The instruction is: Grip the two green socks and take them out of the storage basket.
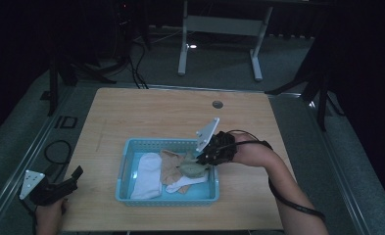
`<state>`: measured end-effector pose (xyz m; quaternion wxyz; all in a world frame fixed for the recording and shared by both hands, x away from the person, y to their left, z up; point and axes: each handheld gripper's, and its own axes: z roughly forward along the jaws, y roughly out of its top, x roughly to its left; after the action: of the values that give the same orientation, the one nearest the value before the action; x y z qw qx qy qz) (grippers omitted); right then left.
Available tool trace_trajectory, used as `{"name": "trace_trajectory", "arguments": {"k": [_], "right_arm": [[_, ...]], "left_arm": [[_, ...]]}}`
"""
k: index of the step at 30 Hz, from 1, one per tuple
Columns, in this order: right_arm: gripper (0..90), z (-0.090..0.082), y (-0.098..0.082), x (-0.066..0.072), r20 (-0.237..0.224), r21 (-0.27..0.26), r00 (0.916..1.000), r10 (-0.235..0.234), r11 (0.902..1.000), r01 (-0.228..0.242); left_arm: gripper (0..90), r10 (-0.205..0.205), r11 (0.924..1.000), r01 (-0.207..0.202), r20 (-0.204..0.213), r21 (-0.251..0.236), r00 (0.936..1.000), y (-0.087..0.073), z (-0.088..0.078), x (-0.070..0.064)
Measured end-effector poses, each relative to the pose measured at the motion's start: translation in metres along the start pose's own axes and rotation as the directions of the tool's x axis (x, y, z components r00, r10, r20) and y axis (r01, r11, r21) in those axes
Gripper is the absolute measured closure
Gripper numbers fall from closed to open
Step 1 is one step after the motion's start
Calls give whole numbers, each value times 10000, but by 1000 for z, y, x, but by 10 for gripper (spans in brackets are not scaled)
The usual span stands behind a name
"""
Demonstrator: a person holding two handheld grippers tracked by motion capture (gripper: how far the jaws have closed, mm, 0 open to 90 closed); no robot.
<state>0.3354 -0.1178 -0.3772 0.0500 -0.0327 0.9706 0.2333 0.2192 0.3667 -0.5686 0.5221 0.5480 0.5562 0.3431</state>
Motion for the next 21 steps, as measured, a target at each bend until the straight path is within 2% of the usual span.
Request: {"name": "trace_trajectory", "arguments": {"k": [6,10,15,21], "right_arm": [[858,-17,-8,-6,390,-237,9988,292,9993,-283],[858,-30,-21,-11,726,-391,9944,767,9965,-740],[858,-39,-37,-12,1063,-444,9881,1109,9933,-1067],[857,-47,-59,-15,1249,-430,9788,1624,9865,-1582]], "left_arm": [[24,-1,10000,1,5,-7,10000,0,0,0],[24,-2,10000,2,9,-13,10000,0,0,0],[24,20,10000,-20,-9,-10,10000,0,0,0],[24,28,10000,-28,-28,9,10000,0,0,0]]}}
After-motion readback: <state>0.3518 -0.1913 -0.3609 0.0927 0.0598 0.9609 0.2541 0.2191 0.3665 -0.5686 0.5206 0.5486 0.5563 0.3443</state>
